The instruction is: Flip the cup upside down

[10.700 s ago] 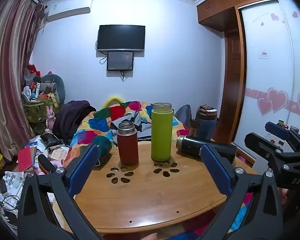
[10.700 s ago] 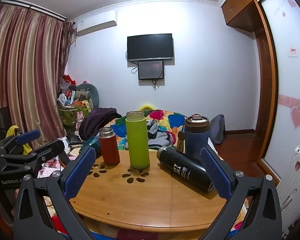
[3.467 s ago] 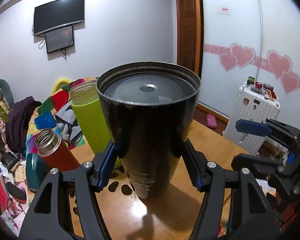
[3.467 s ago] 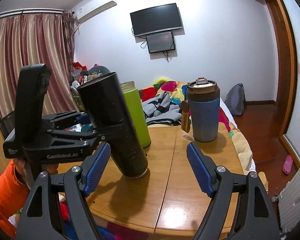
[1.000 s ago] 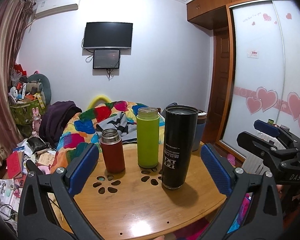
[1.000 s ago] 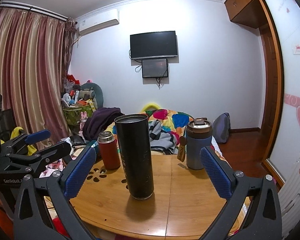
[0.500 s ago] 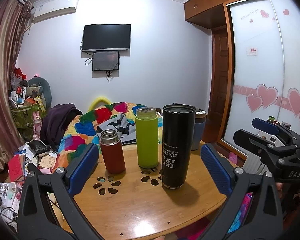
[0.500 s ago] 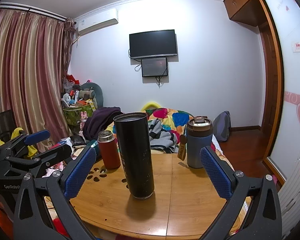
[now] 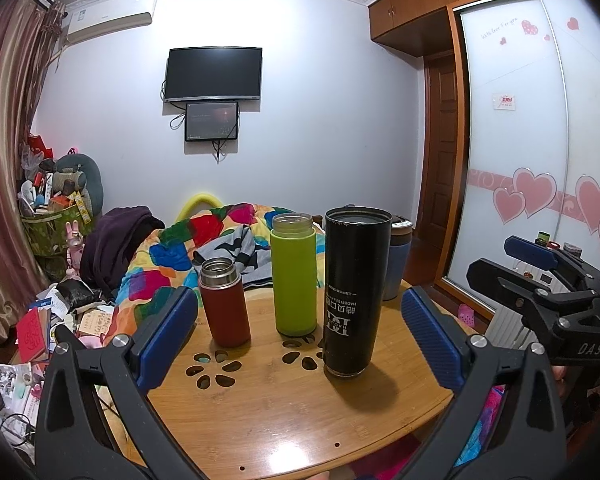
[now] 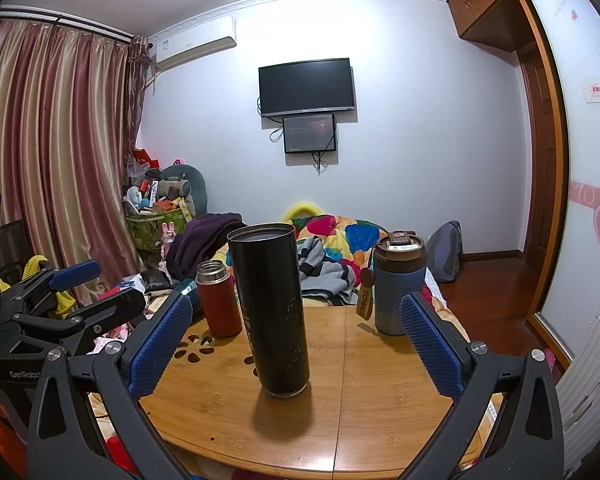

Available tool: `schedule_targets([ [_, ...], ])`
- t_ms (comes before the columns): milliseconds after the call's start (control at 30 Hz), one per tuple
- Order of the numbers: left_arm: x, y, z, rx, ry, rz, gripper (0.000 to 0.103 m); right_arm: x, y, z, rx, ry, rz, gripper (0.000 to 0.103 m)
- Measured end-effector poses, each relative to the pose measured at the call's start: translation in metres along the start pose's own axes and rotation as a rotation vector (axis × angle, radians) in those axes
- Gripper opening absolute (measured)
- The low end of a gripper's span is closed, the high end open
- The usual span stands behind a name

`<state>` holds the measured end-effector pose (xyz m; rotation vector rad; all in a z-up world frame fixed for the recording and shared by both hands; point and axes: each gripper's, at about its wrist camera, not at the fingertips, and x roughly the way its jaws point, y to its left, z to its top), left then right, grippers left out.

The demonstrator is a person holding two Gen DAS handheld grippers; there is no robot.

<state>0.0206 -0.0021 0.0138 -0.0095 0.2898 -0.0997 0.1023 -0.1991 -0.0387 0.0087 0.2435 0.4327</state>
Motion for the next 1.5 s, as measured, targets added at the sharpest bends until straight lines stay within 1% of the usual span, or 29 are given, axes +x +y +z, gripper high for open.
schedule_targets([
  [633, -0.0002, -0.0019, -0.0019, -0.003, -0.003, -0.007, 0.103, 0.0006, 0.0006, 0.0003, 0.0, 0.001, -0.002, 0.103],
  [933, -0.0035, -0.0037, -0.0007, 0.001, -0.02, -0.011, 0.103, 0.0012, 0.002, -0.0028, 0.005, 0.0, 0.009, 0.103],
  [1067, -0.003, -0.0044, -0.0006, 0.01, -0.013, -0.024, 0.103, 0.0006, 0.0013, -0.003, 0.006, -0.001, 0.009, 0.103],
  [1300, 0.0, -0.0059, -0.0002, 0.004, -0.002, -0.018, 0.103, -0.0001, 0.0002, -0.0031, 0.008, 0.003, 0.009, 0.103],
  [1500, 0.0015, -0.0064, -0.0011, 0.005, 0.003, -0.028, 0.103, -0.0009, -0.0022, -0.0017, 0.013, 0.001, 0.009, 0.103],
])
